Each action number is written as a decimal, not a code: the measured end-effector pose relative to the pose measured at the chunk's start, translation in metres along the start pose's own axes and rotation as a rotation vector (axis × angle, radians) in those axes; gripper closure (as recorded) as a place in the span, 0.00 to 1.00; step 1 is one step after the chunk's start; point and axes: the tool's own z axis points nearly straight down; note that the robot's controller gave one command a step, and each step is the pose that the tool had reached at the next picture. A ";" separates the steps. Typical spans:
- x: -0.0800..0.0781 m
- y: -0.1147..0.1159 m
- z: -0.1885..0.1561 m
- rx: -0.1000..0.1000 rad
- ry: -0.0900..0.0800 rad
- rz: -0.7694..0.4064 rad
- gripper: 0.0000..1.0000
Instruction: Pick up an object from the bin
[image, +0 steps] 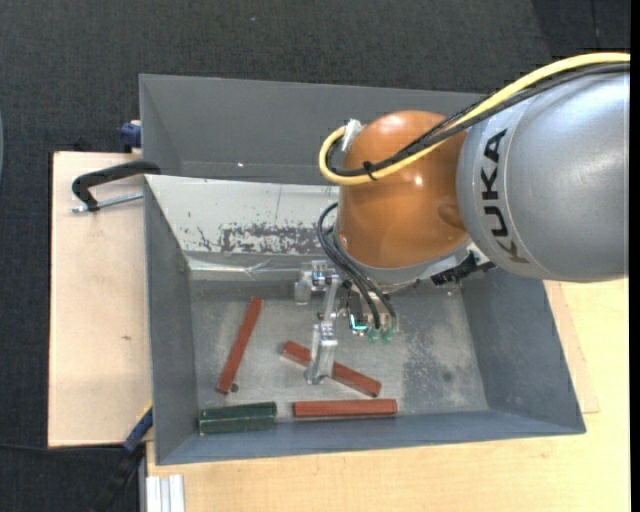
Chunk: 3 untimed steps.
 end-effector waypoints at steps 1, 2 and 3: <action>-0.002 -0.001 -0.004 -0.001 -0.008 0.002 0.00; -0.003 -0.039 0.043 -0.002 -0.014 -0.062 0.00; -0.013 -0.035 0.103 0.001 -0.012 -0.074 0.00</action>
Offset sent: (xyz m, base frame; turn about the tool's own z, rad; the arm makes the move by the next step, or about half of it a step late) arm 0.0010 -0.0768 -0.0872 -0.1042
